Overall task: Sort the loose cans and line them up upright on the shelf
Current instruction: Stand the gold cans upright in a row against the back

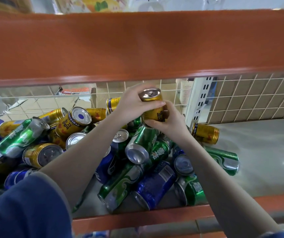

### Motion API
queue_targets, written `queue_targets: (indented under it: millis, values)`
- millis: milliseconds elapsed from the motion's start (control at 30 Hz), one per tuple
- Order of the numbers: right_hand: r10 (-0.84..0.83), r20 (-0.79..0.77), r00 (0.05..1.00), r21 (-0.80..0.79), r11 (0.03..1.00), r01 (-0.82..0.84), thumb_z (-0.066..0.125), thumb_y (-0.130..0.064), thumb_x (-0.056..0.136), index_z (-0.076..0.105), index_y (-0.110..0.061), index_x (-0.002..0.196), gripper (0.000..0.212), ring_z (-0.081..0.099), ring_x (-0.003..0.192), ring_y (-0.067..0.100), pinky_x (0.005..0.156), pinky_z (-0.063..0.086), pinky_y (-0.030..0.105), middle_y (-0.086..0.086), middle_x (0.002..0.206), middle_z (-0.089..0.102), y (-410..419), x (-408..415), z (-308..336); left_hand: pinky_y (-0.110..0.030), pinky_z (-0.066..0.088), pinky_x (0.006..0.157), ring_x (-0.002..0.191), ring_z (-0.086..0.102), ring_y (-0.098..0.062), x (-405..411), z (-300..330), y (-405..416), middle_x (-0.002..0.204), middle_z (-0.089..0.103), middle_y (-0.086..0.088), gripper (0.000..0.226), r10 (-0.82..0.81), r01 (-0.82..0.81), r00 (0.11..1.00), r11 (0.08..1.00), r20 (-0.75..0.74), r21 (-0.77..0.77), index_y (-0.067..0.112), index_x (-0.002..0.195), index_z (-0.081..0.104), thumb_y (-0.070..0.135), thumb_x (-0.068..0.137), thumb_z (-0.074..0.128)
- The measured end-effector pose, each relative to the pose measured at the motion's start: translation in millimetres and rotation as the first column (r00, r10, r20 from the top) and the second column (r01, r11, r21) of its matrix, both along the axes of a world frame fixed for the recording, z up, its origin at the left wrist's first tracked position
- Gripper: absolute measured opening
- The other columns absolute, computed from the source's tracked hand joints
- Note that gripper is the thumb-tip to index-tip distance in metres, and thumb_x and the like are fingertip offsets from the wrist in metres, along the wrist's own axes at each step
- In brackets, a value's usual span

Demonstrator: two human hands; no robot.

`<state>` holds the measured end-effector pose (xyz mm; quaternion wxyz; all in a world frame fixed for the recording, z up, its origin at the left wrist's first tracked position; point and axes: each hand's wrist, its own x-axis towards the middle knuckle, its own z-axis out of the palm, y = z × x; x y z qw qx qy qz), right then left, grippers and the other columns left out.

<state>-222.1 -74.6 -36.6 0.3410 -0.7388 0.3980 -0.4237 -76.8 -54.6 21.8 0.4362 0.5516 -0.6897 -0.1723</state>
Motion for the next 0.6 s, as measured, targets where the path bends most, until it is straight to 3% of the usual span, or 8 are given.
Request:
queue_targets:
  millis: [100,200,300,400,500,600]
  values:
    - [0.001,0.053,0.999,0.01,1.0,-0.002,0.079,-0.029,0.073,0.04,-0.021,0.13,0.069,0.058,0.099,0.005,0.08,0.052,0.017,-0.01,0.11,0.057,3.5,0.6,0.3,0.002,0.039,0.072,0.087,0.05,0.021,-5.6,-0.1,2.8,0.099,0.053,0.027,0.049,0.008,-0.008,1.0,1.0,-0.006,-0.008,0.024,0.119,0.06,0.033,0.074,0.078]
    - [-0.022,0.05,0.999,-0.009,1.0,0.022,0.08,-0.032,0.07,0.04,-0.026,0.129,0.072,0.06,0.099,0.007,0.084,0.053,0.025,-0.011,0.109,0.059,6.9,-1.5,-1.7,-0.007,0.041,0.082,0.105,0.052,0.001,-6.3,0.4,9.2,0.119,0.055,0.014,0.055,-0.033,0.032,0.999,0.999,0.019,0.015,0.021,0.131,0.054,0.038,0.081,0.07]
    - [-0.092,0.05,0.994,-0.015,0.996,0.093,0.083,-0.031,0.066,0.042,-0.024,0.129,0.075,0.06,0.099,0.009,0.086,0.053,0.031,-0.01,0.108,0.059,11.7,-5.8,-6.2,-0.024,0.039,0.094,0.12,0.046,-0.01,5.6,-1.0,14.4,0.138,0.046,0.005,0.053,-0.014,0.002,0.985,0.997,0.172,0.072,0.021,0.14,0.042,0.047,0.093,0.047]
    - [-0.154,0.078,0.985,-0.022,0.988,0.156,0.084,-0.029,0.065,0.041,-0.021,0.129,0.078,0.059,0.101,0.01,0.088,0.052,0.031,-0.006,0.111,0.059,15.0,-11.3,-7.0,-0.03,0.037,0.095,0.121,0.047,-0.022,30.4,-15.9,15.8,0.133,0.05,-0.006,0.047,0.092,-0.146,0.934,0.98,0.345,0.134,0.018,0.133,0.05,0.045,0.098,0.036]
    - [-0.182,0.086,0.979,-0.003,0.983,0.183,0.084,-0.026,0.066,0.04,-0.019,0.13,0.078,0.059,0.102,0.013,0.088,0.052,0.032,-0.004,0.112,0.059,14.8,-13.8,-2.1,-0.04,0.039,0.098,0.119,0.046,-0.031,55.4,-34.4,14.5,0.13,0.05,-0.012,0.043,0.214,-0.316,0.842,0.939,0.495,0.132,0.015,0.131,0.05,0.039,0.095,0.047]
    - [-0.212,0.085,0.974,-0.006,0.977,0.213,0.084,-0.027,0.065,0.04,-0.019,0.13,0.08,0.059,0.103,0.014,0.09,0.052,0.037,-0.004,0.111,0.059,12.9,-13.4,-1.4,-0.041,0.04,0.095,0.121,0.043,-0.031,68.8,-47.2,9.9,0.134,0.047,-0.012,0.054,0.247,-0.387,0.778,0.912,0.577,0.133,0.011,0.133,0.045,0.035,0.086,0.06]
